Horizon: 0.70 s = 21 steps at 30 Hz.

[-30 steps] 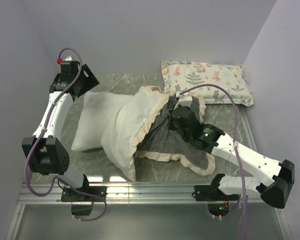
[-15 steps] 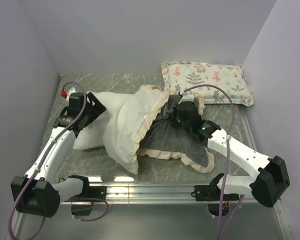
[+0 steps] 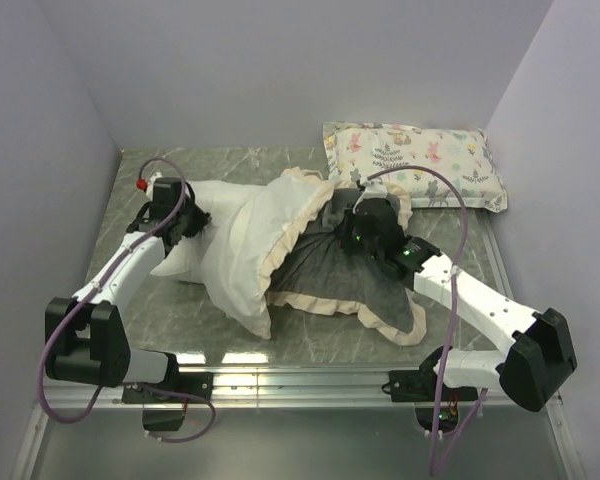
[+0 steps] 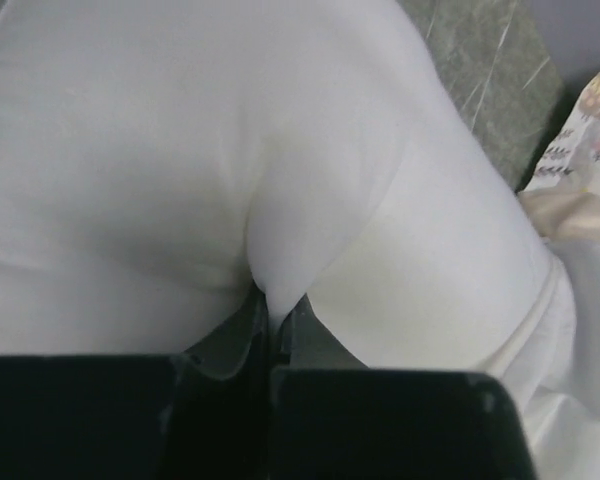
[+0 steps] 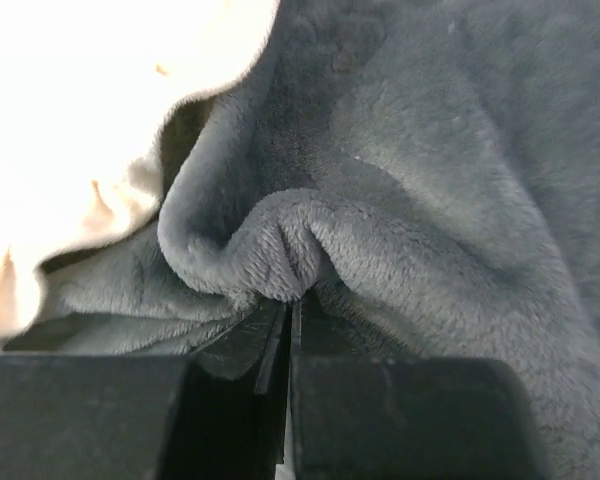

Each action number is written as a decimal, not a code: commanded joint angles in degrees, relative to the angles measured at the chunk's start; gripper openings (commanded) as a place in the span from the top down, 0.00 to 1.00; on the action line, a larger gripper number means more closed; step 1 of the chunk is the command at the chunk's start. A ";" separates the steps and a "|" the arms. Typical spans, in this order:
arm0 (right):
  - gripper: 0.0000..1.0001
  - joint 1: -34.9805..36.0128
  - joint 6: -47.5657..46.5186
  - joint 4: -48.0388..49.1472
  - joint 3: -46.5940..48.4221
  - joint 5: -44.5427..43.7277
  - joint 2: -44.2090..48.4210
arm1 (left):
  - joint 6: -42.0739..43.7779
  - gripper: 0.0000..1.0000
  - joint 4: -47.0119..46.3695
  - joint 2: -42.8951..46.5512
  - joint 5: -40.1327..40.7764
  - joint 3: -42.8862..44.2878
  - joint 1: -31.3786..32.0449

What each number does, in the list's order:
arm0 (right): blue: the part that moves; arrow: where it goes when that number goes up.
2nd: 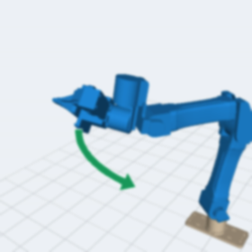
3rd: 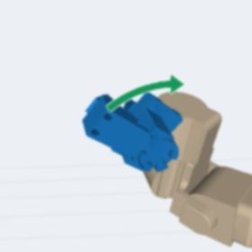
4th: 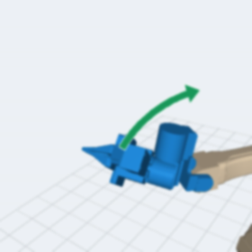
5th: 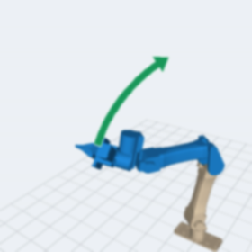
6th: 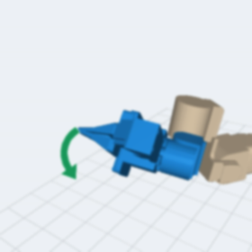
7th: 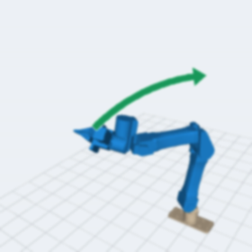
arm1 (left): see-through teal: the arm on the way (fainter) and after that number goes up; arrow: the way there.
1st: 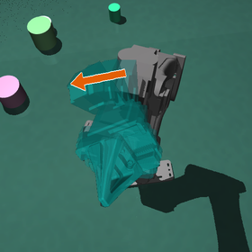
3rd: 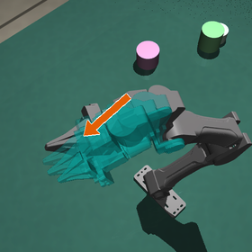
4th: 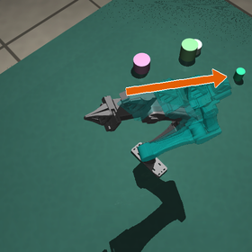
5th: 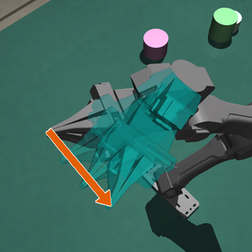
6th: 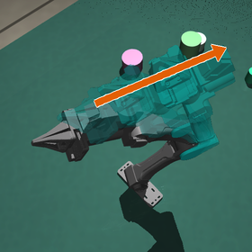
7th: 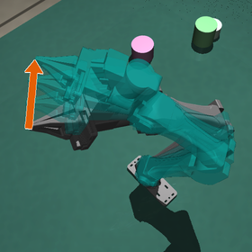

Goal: Remove the pillowcase from the pillow

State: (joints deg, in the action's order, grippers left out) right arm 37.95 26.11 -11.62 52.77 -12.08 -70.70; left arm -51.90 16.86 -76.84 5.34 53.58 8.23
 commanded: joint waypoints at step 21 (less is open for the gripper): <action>1.00 -31.29 -0.53 -5.87 -0.30 17.62 15.06 | 7.16 1.00 9.42 2.39 -2.62 9.79 -24.93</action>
State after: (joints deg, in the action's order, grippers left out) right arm 8.86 27.68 -21.04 51.66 15.03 -58.92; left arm -48.49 32.82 -75.85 -7.79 64.20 -12.69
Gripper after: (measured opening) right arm 0.009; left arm 0.047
